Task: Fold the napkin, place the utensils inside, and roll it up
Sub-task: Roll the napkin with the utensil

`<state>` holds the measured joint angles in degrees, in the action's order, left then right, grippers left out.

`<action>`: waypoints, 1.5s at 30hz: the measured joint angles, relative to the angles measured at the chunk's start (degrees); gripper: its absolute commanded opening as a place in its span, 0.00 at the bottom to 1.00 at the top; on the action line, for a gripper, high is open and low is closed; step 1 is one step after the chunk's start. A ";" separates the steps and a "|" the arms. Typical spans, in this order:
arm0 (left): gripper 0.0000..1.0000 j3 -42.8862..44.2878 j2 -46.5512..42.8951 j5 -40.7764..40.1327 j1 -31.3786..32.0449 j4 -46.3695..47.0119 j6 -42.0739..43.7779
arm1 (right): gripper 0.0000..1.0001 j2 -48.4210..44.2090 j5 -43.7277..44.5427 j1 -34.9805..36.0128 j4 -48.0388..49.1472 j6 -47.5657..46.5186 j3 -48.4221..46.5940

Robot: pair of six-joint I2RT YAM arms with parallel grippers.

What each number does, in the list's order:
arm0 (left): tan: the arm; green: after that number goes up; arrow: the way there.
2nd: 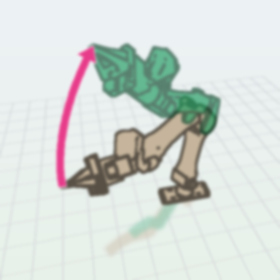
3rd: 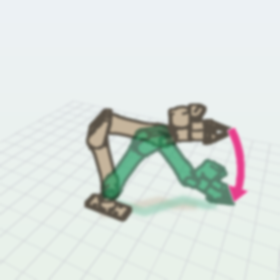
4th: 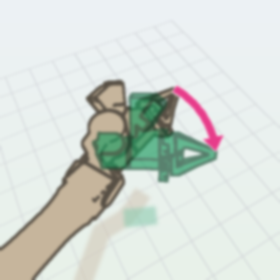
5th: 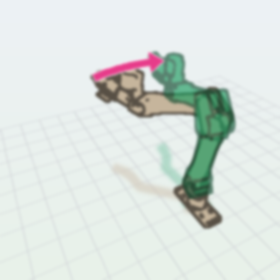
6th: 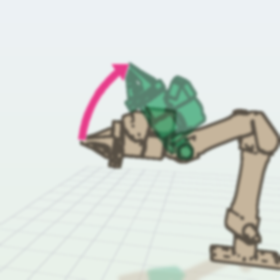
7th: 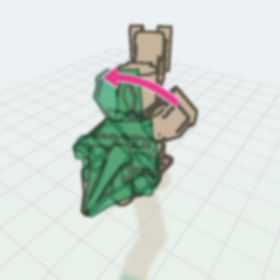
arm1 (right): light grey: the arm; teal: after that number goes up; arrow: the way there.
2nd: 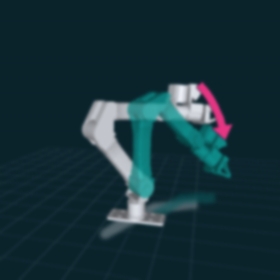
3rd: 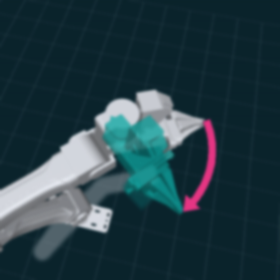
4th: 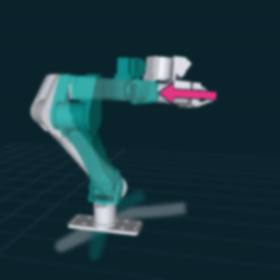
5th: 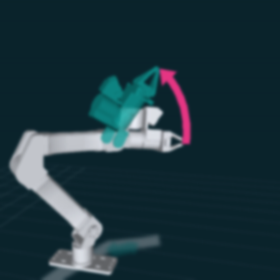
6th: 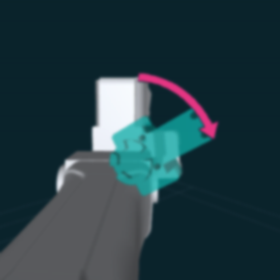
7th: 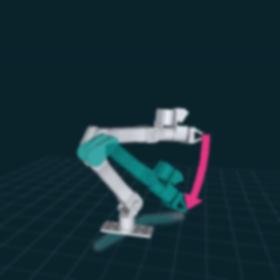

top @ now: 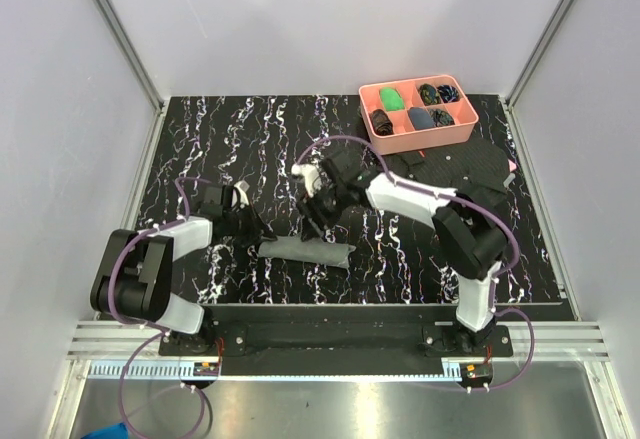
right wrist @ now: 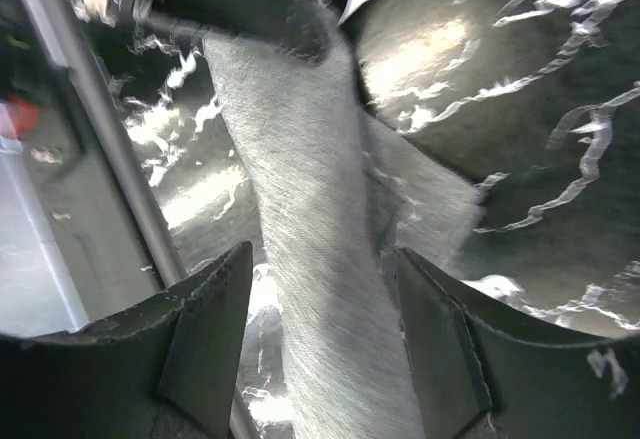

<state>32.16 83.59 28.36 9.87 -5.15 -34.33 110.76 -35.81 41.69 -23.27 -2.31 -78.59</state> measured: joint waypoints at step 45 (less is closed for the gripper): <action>0.77 -1.11 -14.16 -2.86 -4.31 -6.14 1.49 | 0.36 10.40 -9.42 1.86 8.85 2.36 1.92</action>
<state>31.05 69.43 25.50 5.56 -11.29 -32.84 121.16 -45.23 43.55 -14.41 0.05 -76.66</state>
